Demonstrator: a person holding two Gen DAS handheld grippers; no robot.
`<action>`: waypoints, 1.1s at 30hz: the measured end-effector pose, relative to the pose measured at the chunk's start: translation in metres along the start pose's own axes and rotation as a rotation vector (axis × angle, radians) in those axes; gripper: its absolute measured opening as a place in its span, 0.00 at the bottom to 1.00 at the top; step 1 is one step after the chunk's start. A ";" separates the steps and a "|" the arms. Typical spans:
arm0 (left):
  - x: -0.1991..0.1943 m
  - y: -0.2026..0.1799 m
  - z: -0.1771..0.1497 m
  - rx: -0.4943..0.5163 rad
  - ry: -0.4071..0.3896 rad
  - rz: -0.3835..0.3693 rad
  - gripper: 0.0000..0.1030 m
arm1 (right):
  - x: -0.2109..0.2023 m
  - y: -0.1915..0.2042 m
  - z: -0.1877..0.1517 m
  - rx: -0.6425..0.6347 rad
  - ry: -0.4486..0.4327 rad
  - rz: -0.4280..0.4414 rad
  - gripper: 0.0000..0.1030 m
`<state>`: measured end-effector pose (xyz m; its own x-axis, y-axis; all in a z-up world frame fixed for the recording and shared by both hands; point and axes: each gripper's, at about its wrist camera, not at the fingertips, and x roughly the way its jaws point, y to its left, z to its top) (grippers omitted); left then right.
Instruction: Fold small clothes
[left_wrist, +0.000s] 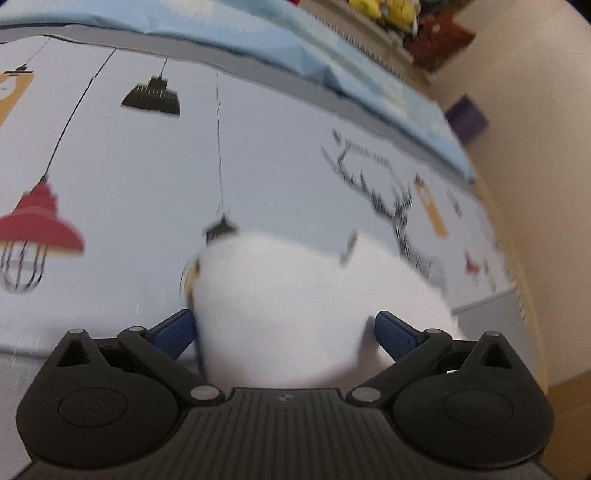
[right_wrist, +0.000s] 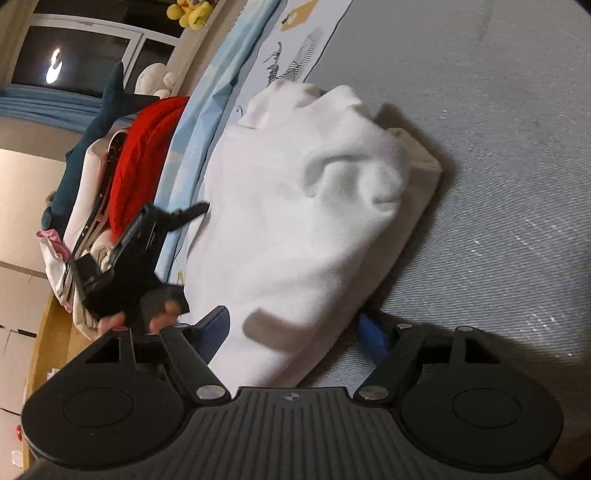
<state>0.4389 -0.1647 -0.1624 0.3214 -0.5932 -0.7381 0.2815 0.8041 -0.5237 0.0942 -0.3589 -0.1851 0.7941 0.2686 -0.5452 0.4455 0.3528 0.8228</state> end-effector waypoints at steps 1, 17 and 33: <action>0.004 0.001 0.005 -0.011 -0.010 -0.010 0.99 | 0.006 0.002 0.002 -0.006 0.002 -0.004 0.74; -0.083 0.045 -0.021 0.087 -0.095 0.117 0.17 | 0.141 0.090 0.161 -0.592 0.176 -0.189 0.13; -0.103 0.113 0.020 0.018 -0.215 0.231 0.77 | 0.187 0.131 0.189 -0.652 0.087 -0.182 0.62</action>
<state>0.4557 -0.0136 -0.1365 0.5618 -0.3912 -0.7290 0.1943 0.9189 -0.3434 0.3786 -0.4317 -0.1490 0.6816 0.2154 -0.6993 0.2069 0.8599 0.4666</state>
